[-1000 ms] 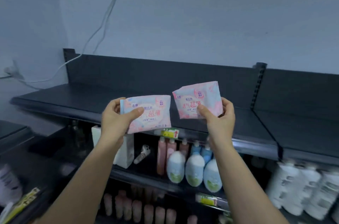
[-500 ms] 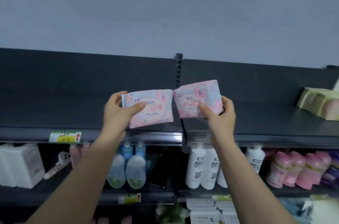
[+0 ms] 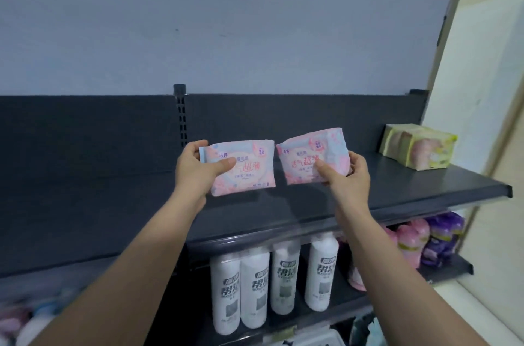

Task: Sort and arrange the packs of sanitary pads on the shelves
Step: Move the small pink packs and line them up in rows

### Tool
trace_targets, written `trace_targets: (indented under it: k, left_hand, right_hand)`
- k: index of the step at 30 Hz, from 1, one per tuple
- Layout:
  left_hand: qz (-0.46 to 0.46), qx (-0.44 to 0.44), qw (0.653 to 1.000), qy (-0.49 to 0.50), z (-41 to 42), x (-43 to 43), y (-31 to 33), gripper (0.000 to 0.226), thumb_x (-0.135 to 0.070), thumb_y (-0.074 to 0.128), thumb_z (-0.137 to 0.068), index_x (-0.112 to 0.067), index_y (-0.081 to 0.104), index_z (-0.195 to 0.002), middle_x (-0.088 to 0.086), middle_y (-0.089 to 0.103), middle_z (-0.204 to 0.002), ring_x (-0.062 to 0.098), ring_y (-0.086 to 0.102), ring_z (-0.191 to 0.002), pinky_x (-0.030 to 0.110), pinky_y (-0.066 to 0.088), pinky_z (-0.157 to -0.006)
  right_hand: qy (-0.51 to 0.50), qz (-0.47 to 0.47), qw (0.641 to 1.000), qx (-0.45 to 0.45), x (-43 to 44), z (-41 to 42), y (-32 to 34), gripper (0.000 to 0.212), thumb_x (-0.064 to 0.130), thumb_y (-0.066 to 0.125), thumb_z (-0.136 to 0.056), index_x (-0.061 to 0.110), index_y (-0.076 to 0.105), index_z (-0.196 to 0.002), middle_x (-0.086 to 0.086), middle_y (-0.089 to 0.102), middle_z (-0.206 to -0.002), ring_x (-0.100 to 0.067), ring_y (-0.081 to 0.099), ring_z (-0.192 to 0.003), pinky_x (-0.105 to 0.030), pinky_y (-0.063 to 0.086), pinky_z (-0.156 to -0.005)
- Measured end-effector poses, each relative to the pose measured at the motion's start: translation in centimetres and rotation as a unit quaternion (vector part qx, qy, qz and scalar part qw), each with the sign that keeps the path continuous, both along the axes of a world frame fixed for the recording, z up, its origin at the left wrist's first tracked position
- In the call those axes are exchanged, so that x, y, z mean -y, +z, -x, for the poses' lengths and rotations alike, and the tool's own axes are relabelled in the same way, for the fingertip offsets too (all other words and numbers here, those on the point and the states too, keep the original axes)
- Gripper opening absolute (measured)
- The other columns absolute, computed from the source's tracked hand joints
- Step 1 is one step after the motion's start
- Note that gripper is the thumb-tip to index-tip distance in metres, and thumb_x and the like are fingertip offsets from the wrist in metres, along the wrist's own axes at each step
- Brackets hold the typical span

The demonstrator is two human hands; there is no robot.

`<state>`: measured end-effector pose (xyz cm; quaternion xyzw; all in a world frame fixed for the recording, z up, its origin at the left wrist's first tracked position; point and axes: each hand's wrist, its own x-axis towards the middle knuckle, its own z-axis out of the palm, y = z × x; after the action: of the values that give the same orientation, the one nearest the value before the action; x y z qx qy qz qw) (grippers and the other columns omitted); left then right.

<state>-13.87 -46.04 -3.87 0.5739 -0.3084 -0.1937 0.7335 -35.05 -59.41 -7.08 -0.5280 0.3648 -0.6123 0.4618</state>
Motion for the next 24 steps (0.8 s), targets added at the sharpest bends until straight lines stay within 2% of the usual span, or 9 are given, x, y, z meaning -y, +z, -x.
trace_targets:
  k: [4, 9, 13, 18, 20, 24]
  left_hand:
    - [-0.021, 0.011, 0.999, -0.027, 1.4, 7.2, 0.2, 0.07, -0.005, 0.085, -0.069, -0.017, 0.05, -0.128, 0.004, 0.057, -0.125, 0.024, 0.064, -0.105, 0.046, 0.058, -0.081]
    - [-0.046, 0.026, 0.998, -0.047, 3.1, 15.7, 0.7, 0.067, -0.005, 0.084, -0.07, -0.017, 0.05, -0.126, 0.003, 0.058, -0.123, 0.024, 0.065, -0.1, 0.039, 0.058, -0.071]
    - [-0.071, 0.043, 0.995, -0.046, 4.3, 21.5, 0.3, 0.062, -0.006, 0.086, -0.067, -0.018, 0.053, -0.118, 0.004, 0.059, -0.122, 0.025, 0.065, -0.101, 0.045, 0.058, -0.082]
    - [-0.096, 0.052, 0.993, -0.041, 6.3, 26.6, -0.5, 0.06, -0.003, 0.085, -0.068, -0.016, 0.053, -0.117, 0.005, 0.059, -0.12, 0.025, 0.064, -0.101, 0.043, 0.058, -0.081]
    - [-0.103, 0.057, 0.992, -0.036, 7.2, 28.4, -0.9, 0.058, -0.003, 0.084, -0.07, -0.017, 0.052, -0.116, 0.003, 0.058, -0.118, 0.024, 0.064, -0.1, 0.039, 0.058, -0.076]
    - [-0.119, 0.073, 0.99, -0.01, 9.1, 31.4, -1.6, 0.061, -0.005, 0.082, -0.073, -0.016, 0.05, -0.123, 0.0, 0.054, -0.113, 0.021, 0.061, -0.092, 0.024, 0.048, -0.055]
  right_hand:
    - [-0.02, -0.01, 1.0, 0.002, 5.8, 2.4, -0.1, 0.068, 0.042, 0.082, -0.051, 0.028, 0.054, -0.111, -0.006, 0.055, -0.122, -0.02, 0.064, -0.1, -0.047, 0.056, -0.087]
    - [-0.029, -0.036, 0.999, 0.003, 14.1, 5.3, 0.0, 0.059, 0.026, 0.086, -0.064, 0.023, 0.053, -0.113, -0.006, 0.059, -0.12, -0.022, 0.065, -0.101, -0.048, 0.055, -0.089]
    - [-0.039, -0.056, 0.998, 0.004, 19.9, 7.5, -0.7, 0.053, 0.016, 0.084, -0.07, 0.019, 0.052, -0.112, -0.005, 0.062, -0.119, -0.021, 0.065, -0.102, -0.045, 0.054, -0.092]
    - [-0.028, -0.102, 0.994, -0.026, 26.2, 9.6, -2.3, 0.053, 0.018, 0.085, -0.067, 0.021, 0.052, -0.109, -0.004, 0.062, -0.117, -0.024, 0.066, -0.1, -0.049, 0.054, -0.091]
    - [-0.02, -0.113, 0.993, -0.033, 28.5, 10.3, -2.7, 0.052, 0.016, 0.084, -0.071, 0.019, 0.052, -0.112, -0.004, 0.063, -0.116, -0.024, 0.065, -0.101, -0.049, 0.054, -0.092]
    - [0.031, -0.128, 0.99, -0.054, 32.5, 11.0, -2.8, 0.046, 0.014, 0.078, -0.08, 0.012, 0.051, -0.117, -0.006, 0.064, -0.115, -0.025, 0.066, -0.101, -0.048, 0.055, -0.09]
